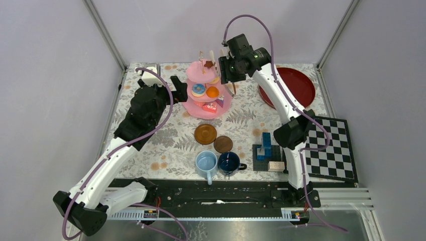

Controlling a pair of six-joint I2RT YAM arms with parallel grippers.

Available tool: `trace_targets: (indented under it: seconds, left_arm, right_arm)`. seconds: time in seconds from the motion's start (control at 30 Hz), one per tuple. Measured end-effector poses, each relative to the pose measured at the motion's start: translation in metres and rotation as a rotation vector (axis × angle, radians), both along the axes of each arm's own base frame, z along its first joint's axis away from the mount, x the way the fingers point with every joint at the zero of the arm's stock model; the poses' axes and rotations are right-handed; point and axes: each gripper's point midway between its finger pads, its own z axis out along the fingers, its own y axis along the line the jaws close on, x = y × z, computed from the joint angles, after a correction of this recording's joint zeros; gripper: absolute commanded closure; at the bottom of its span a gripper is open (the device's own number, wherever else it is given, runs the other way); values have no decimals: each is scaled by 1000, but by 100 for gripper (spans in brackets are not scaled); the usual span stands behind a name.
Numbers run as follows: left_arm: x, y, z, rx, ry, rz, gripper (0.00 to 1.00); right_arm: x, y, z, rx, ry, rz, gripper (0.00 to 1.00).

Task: Serve the afternoon tea

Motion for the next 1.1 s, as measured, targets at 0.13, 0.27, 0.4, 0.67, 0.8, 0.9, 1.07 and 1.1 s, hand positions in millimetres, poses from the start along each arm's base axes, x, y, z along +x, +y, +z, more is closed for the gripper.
trace_targets:
  seconds: [0.13,0.27,0.4,0.67,0.8,0.9,1.07,1.1]
  left_arm:
    - [0,-1,0,-4,1,-3,1]
    - [0,-2,-5,-2,11,-7,1]
    - [-1,-2,-7,0,15,-11,1]
    - [-2,-6,-8,-1,16,-26,1]
    - [-2,-8,-8,-2,17,-33,1]
    - [-2,-9,-8,-3,19,-36,1]
    - [-2,-9,-9,-3,20,-36,1]
    - [-2,-9,-9,-3,20,-36,1]
  right_arm:
    - [-3,-18,24,-21,-61,-55,47]
    - [-13,-52,51,-34,-114,-120,47]
    - [-18,-123,53,-54,-125,-262,47]
    - [-37,-251,-49,-167,96,-517,46]
    - [-43,-266,-82,-192,185,-523,44]
    - [-38,-272,-95,-195,208,-525,43]
    - [-25,-273,-124,-190,275,-517,43]
    - [-24,-272,-130,-191,288,-515,43]
